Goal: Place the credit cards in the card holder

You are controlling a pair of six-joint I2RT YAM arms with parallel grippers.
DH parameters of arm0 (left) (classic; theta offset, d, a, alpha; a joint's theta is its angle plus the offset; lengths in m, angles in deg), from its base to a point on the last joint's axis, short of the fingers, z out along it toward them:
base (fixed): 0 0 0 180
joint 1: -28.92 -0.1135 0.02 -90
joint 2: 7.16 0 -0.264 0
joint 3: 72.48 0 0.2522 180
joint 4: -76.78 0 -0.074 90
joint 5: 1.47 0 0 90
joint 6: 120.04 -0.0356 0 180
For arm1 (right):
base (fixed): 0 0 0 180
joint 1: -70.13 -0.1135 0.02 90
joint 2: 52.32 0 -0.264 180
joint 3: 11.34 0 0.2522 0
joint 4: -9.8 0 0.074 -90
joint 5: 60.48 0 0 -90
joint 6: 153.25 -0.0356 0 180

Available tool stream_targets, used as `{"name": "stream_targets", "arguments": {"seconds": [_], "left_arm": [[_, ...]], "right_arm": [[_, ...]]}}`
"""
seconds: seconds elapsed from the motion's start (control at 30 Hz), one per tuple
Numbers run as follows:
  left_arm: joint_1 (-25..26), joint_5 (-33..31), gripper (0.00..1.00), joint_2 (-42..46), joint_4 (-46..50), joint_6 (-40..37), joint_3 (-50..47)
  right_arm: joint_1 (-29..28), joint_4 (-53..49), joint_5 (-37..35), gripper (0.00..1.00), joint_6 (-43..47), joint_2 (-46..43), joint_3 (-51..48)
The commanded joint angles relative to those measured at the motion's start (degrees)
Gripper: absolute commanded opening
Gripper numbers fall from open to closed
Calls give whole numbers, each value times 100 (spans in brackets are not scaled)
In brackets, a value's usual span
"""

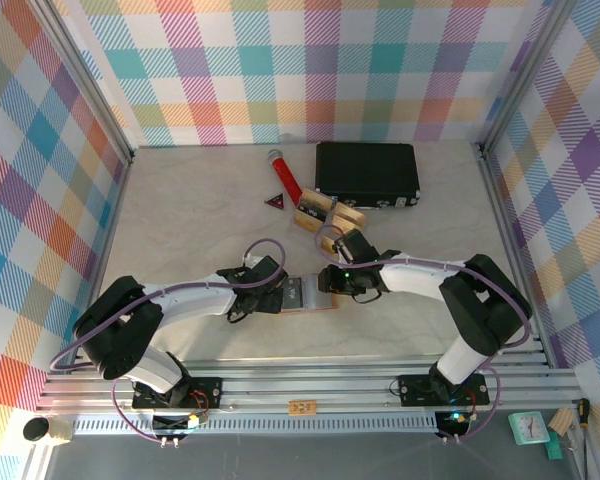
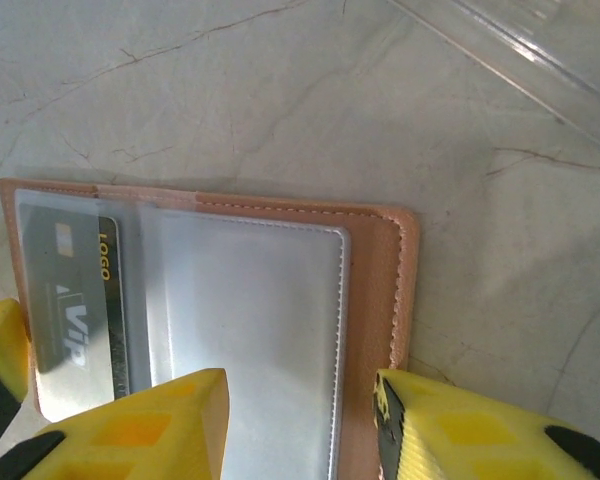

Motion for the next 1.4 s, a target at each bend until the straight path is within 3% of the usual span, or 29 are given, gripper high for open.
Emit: {"name": "stream_targets", "arguments": {"seconds": [0.0,0.97,1.13,1.37], "left_arm": [[77,-12,100,-138,-110,45,-155],[111,33,100,-67,-288,151,-287],[42,-271,100,335,-134,251,-354],[-505,-348,100,1401,90,385,-611]], "right_arm": [[40,109,121,44,36,182,173],[-370,581,1022,44,-497,90,524],[-535,656,1058,44,-654,61,672],[-815,825,958,44,-854,396,912]]}}
